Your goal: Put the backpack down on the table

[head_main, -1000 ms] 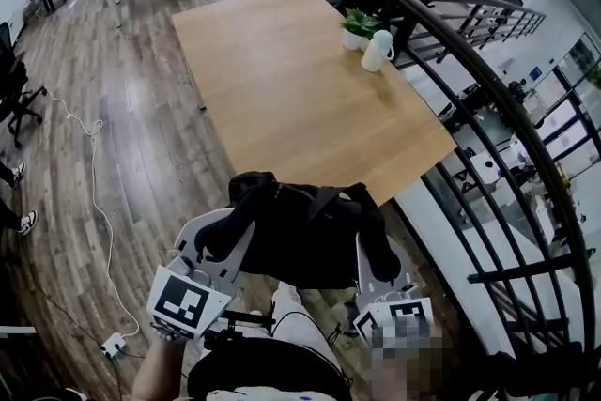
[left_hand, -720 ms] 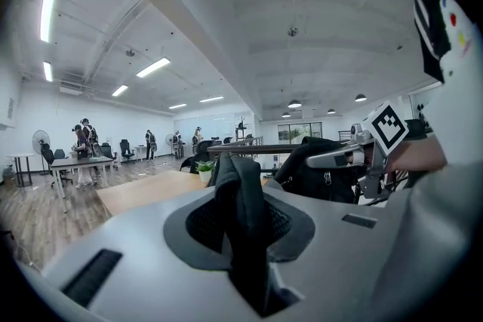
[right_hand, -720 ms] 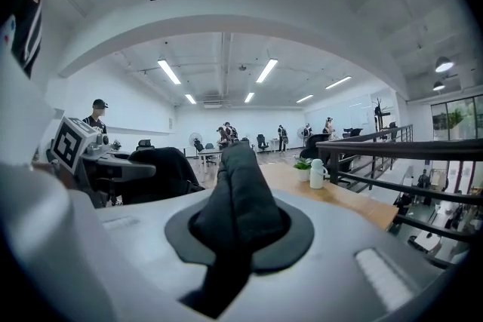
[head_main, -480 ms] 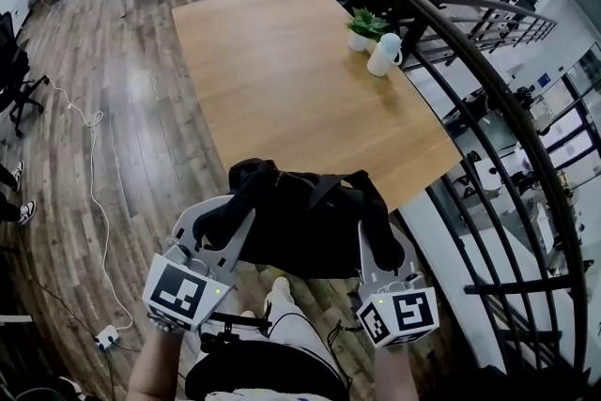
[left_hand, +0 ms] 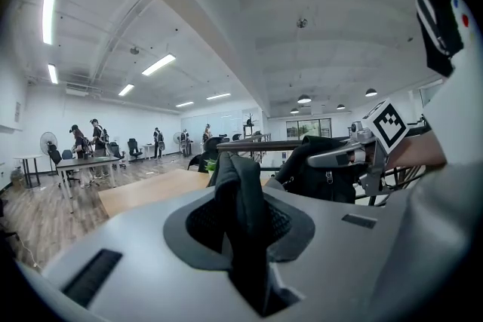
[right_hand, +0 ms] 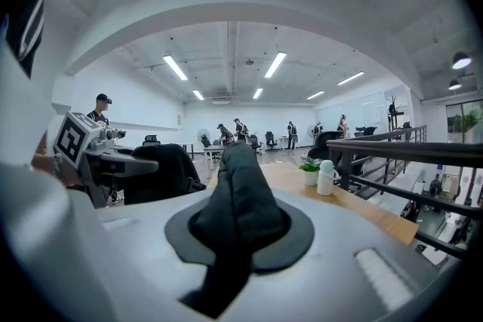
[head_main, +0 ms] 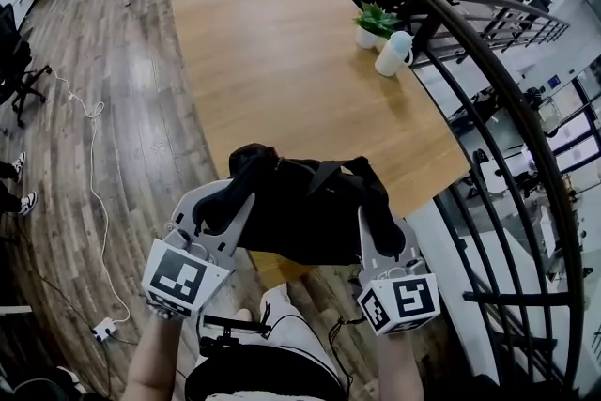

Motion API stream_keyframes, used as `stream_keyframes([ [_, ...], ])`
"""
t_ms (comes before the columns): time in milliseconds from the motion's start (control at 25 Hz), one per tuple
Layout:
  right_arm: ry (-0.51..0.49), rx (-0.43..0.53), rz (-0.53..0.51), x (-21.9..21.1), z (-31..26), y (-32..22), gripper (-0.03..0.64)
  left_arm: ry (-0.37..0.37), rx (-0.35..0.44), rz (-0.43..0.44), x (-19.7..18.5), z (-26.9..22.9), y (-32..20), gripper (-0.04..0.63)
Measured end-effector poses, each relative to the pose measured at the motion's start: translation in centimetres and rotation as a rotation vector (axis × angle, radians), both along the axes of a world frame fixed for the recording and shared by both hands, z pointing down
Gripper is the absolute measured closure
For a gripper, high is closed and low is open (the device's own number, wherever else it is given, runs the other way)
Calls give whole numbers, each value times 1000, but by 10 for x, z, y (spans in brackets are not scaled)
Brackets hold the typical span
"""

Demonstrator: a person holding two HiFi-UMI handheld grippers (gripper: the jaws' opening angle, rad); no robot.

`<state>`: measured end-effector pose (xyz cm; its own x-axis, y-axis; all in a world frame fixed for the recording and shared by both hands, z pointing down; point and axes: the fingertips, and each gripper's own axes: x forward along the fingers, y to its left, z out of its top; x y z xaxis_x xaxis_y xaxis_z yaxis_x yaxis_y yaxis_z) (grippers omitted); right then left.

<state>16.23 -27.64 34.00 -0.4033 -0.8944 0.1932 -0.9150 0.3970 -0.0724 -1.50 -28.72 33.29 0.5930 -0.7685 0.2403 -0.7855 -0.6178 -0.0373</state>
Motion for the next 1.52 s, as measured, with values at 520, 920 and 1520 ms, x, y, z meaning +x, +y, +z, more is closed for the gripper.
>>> stream_keyframes([
  [520, -24, -5, -16, 30, 1, -74, 561, -32, 29, -2, 24, 1, -69, 535],
  [920, -8, -25, -22, 35, 30, -125, 561, -26, 3, -41, 23, 29, -121, 535],
  [1520, 36, -81, -14, 37, 84, -155, 561, -74, -50, -54, 35, 80, -146, 535],
])
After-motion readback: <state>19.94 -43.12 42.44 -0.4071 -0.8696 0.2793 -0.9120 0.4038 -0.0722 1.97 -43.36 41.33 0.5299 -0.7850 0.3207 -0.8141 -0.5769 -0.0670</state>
